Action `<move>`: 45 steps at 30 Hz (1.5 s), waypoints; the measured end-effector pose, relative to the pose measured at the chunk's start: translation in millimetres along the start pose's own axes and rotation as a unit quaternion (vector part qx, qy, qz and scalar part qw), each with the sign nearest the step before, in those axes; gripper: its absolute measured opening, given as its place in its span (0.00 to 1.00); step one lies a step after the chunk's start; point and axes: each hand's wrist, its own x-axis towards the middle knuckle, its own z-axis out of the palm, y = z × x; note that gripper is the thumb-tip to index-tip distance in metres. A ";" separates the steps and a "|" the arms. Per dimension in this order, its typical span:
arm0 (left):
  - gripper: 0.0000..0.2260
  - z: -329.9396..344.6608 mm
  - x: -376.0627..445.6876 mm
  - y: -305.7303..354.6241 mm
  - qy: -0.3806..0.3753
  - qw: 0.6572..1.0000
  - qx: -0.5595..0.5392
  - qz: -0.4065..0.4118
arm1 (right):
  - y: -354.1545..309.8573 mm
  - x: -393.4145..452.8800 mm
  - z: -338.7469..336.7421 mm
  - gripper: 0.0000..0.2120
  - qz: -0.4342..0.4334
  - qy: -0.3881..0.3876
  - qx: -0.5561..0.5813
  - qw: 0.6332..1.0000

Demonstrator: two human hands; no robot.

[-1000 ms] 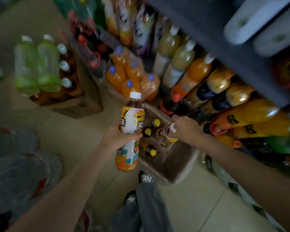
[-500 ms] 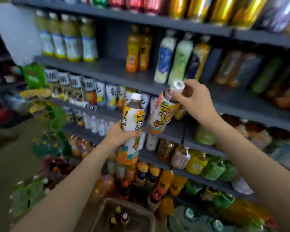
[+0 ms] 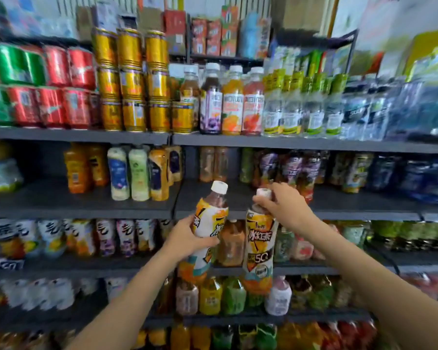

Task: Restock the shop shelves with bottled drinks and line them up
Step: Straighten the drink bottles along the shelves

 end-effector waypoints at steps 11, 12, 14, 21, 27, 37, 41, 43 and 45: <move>0.16 171.9 74.9 67.6 0.050 0.995 -0.080 -0.023 | 206.0 43.2 -84.5 0.14 0.071 0.089 0.063 0.991; 0.16 180.9 80.1 73.4 0.042 0.996 -0.083 -0.017 | 220.1 49.6 -88.6 0.14 0.078 0.100 0.072 0.989; 0.16 196.1 91.7 85.3 0.024 0.996 -0.083 -0.002 | 244.6 61.5 -93.9 0.15 0.096 0.128 0.095 0.983; 0.19 230.4 145.0 110.3 -0.008 0.998 -0.022 0.059 | 290.7 94.8 -93.4 0.18 0.123 0.194 0.065 0.971; 0.21 267.9 198.2 119.4 -0.038 0.994 -0.054 0.086 | 330.6 121.3 -76.2 0.19 0.156 0.212 0.015 0.965; 0.20 333.6 243.0 129.7 -0.035 0.995 -0.056 0.079 | 369.2 150.1 -40.4 0.33 0.175 0.153 0.110 0.966; 0.20 363.1 253.9 133.0 -0.009 0.997 -0.046 0.063 | 403.2 157.7 -40.6 0.36 0.134 0.143 0.139 0.971; 0.19 382.3 261.9 138.5 0.008 0.997 -0.051 0.055 | 432.0 159.9 -48.8 0.37 0.125 0.155 0.155 0.968; 0.19 404.0 270.5 147.3 0.024 0.997 -0.054 0.045 | 468.6 163.2 -61.7 0.38 0.136 0.163 0.139 0.967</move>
